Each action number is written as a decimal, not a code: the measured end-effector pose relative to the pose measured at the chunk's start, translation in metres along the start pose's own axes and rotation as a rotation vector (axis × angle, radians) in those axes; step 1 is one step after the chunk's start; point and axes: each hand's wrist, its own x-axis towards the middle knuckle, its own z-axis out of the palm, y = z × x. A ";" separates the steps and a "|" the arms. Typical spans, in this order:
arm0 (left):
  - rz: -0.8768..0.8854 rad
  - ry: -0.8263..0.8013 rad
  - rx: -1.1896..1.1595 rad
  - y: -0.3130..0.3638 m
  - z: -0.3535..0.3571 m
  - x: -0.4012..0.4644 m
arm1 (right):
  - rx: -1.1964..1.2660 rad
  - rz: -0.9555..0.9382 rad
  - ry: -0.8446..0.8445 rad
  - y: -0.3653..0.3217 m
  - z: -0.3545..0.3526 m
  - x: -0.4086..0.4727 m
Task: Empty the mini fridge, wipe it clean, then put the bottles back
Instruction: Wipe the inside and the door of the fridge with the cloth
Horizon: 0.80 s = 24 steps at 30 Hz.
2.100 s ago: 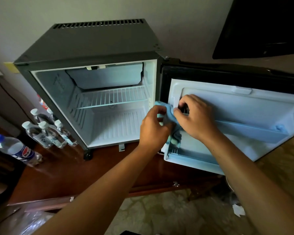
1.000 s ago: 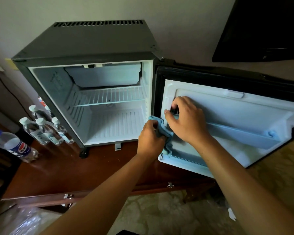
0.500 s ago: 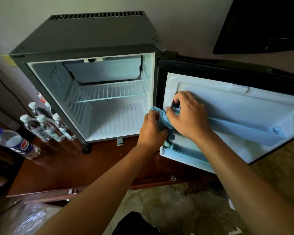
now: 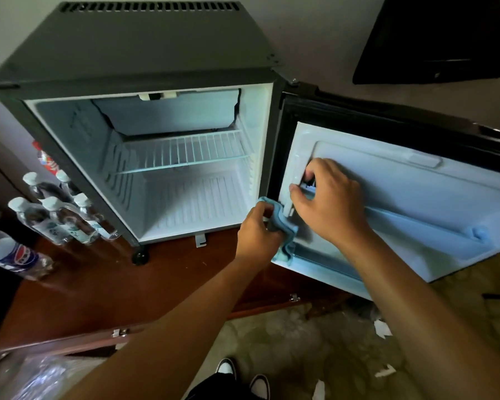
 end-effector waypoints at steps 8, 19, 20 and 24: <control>0.202 0.013 -0.110 0.017 -0.020 0.001 | -0.007 0.052 0.026 -0.010 0.004 -0.002; 0.255 -0.074 -0.085 -0.005 -0.026 0.010 | -0.022 0.106 0.051 -0.025 0.008 -0.004; 0.248 -0.094 -0.085 -0.010 -0.026 0.012 | -0.025 0.109 0.051 -0.026 0.008 -0.004; 0.210 -0.177 -0.001 -0.034 -0.026 0.019 | -0.043 0.125 0.058 -0.031 0.009 -0.004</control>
